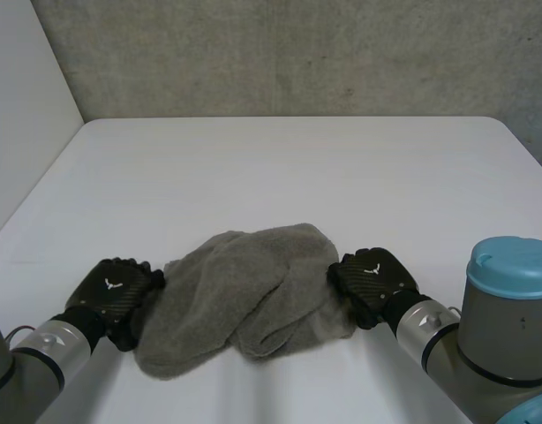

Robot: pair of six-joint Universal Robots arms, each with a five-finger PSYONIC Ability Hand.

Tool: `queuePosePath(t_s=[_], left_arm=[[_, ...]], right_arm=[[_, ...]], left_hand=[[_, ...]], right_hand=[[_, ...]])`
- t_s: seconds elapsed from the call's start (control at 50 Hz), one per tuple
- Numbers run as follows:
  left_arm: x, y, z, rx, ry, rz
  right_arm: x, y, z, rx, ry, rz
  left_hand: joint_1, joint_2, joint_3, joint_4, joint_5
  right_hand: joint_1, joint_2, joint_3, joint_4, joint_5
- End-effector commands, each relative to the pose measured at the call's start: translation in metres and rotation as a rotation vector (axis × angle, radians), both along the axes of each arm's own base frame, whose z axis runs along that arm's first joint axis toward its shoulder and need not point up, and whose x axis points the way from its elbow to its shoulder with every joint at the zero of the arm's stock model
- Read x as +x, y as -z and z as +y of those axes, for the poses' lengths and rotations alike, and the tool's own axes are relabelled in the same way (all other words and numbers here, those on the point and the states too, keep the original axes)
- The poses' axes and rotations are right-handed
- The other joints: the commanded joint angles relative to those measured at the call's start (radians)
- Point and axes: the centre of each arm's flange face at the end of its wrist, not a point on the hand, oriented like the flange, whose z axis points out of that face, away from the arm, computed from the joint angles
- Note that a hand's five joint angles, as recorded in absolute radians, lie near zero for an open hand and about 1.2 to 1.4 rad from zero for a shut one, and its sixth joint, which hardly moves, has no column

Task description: Fold the towel.

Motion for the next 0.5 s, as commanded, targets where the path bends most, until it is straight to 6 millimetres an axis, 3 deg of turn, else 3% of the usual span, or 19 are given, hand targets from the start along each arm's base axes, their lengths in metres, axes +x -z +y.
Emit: queuePosePath(t_s=[0.02,0.14,0.22,0.28,0.3,0.32,0.36,0.5], left_arm=[[-0.004,0.006,0.000,0.027,0.016,0.001],[-0.008,0.003,0.002,0.012,0.033,0.004],[-0.011,-0.005,0.004,-0.018,0.042,0.011],[-0.011,-0.009,0.004,-0.033,0.042,0.016],[-0.011,-0.012,0.004,-0.046,0.042,0.018],[-0.011,-0.016,0.005,-0.058,0.041,0.021],[-0.011,-0.020,0.005,-0.072,0.039,0.023],[-0.011,-0.032,0.004,-0.108,0.028,0.057]], right_arm=[[0.002,-0.001,-0.007,-0.018,0.013,-0.006],[0.000,-0.011,-0.015,-0.038,0.046,-0.030],[-0.002,-0.012,-0.013,-0.030,0.050,-0.033],[-0.003,-0.010,-0.008,-0.016,0.043,-0.028],[-0.004,-0.011,-0.005,-0.013,0.041,-0.027],[-0.004,-0.011,-0.005,-0.013,0.041,-0.027],[-0.005,-0.010,0.001,-0.006,0.033,-0.021],[-0.004,-0.004,0.007,0.014,0.021,-0.013]], left_hand=[[0.262,0.264,0.263,0.263,0.264],[0.507,0.508,0.507,0.507,0.508],[0.898,0.900,0.899,0.899,0.900],[0.926,0.927,0.927,0.926,0.927],[0.926,0.927,0.927,0.926,0.927],[0.926,0.927,0.927,0.926,0.927],[0.926,0.927,0.927,0.926,0.927],[0.926,0.927,0.927,0.926,0.927]], right_hand=[[0.371,0.372,0.373,0.375,0.382],[0.371,0.372,0.373,0.375,0.382],[0.371,0.372,0.373,0.375,0.382],[0.334,0.335,0.336,0.337,0.345],[0.133,0.134,0.136,0.137,0.145],[0.131,0.132,0.134,0.135,0.143],[-0.334,-0.333,-0.331,-0.330,-0.322],[-0.392,-0.390,-0.389,-0.388,-0.380]])
